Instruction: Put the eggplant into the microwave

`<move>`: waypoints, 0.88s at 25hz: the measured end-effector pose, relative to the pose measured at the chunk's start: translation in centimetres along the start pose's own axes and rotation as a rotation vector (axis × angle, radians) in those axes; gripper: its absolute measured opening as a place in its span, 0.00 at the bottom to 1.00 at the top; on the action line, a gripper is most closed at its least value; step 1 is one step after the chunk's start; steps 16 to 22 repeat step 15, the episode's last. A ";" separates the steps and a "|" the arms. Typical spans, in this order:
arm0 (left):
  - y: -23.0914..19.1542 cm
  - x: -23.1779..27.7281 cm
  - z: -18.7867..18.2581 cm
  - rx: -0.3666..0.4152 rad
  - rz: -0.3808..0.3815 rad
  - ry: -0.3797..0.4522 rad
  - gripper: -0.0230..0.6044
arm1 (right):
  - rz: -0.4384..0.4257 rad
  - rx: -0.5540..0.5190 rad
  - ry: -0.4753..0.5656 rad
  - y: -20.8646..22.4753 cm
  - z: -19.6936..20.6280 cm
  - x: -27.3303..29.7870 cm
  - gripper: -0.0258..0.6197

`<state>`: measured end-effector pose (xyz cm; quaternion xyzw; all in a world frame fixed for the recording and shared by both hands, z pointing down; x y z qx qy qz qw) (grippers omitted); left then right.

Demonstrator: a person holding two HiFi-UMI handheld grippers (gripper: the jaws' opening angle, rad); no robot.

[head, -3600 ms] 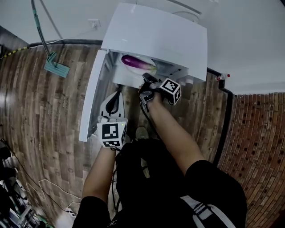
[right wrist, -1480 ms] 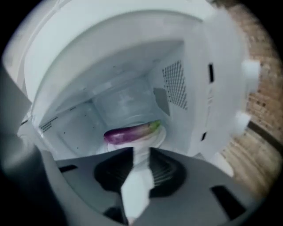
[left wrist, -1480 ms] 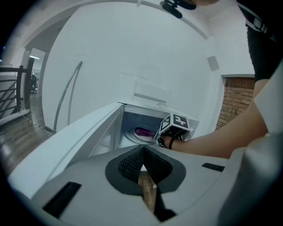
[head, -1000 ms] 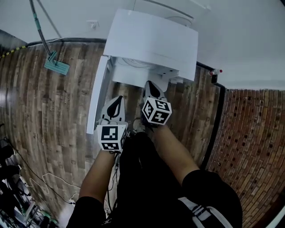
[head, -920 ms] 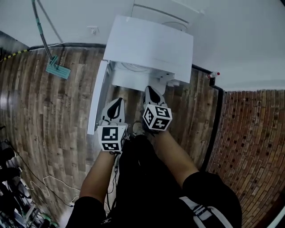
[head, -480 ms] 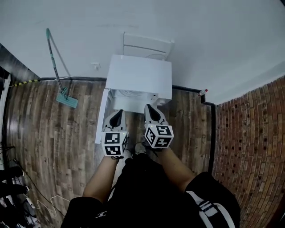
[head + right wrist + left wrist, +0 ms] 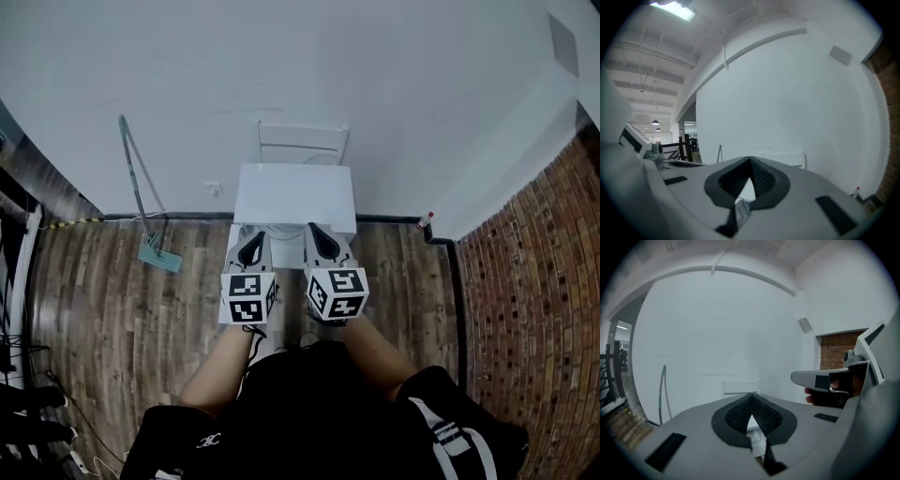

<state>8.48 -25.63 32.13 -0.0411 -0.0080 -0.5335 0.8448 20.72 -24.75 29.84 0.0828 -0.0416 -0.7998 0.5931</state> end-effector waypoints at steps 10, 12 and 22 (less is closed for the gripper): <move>0.0 -0.4 -0.8 -0.003 0.023 0.027 0.03 | 0.014 -0.001 -0.015 -0.9 0.3 -0.5 0.06; 0.4 -0.5 -0.6 -0.004 0.026 0.029 0.03 | 0.011 0.000 -0.019 -0.8 0.5 -0.8 0.06; 0.6 -0.7 -0.3 0.002 0.026 0.025 0.03 | 0.005 0.003 -0.025 -0.8 0.8 -1.1 0.06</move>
Point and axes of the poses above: the fingertips, and each gripper's own axes: x forward along the fingers, y to its right, z out of its underside, the point moved 3 cm from there along -x, backward along the fingers, and after that the axes turned 14 degrees about y, right-handed, at the moved point
